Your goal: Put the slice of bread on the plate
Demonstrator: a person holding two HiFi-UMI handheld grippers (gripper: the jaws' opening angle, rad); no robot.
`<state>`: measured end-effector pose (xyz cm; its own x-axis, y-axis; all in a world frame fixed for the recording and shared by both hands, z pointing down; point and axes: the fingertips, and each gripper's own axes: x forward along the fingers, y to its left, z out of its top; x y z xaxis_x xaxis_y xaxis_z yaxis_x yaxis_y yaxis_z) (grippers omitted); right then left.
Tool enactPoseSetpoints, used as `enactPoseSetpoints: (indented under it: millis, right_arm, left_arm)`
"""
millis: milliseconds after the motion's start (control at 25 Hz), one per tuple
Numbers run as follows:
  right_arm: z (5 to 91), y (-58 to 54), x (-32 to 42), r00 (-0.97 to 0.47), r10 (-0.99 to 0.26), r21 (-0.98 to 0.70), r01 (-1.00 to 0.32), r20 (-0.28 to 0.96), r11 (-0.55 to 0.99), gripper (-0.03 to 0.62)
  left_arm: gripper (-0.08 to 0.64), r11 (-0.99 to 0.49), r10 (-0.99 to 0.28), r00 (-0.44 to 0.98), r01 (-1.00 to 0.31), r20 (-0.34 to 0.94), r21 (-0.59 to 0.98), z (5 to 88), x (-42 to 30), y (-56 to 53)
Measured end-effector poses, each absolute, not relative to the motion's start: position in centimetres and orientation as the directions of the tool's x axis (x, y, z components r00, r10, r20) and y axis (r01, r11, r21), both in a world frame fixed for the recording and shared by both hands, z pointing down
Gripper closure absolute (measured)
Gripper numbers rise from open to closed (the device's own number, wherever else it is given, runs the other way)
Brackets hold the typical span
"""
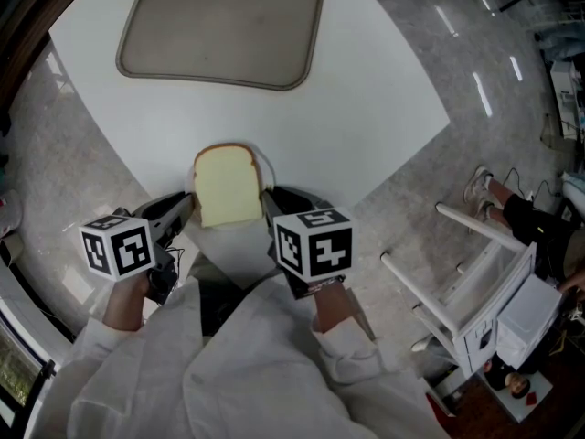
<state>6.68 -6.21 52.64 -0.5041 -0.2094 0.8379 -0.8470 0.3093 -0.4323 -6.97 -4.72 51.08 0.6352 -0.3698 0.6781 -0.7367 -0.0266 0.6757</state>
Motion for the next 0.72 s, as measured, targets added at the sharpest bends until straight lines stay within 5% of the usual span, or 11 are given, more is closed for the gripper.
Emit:
enactPoseSetpoints:
  millis: [720]
  right_arm:
    - [50.5,-6.7,10.0,-0.518,-0.208,-0.423,-0.826,0.83,0.374,0.54]
  left_arm:
    - [0.52,-0.037,-0.394,0.595,-0.771,0.7,0.635,49.3,-3.7,-4.3]
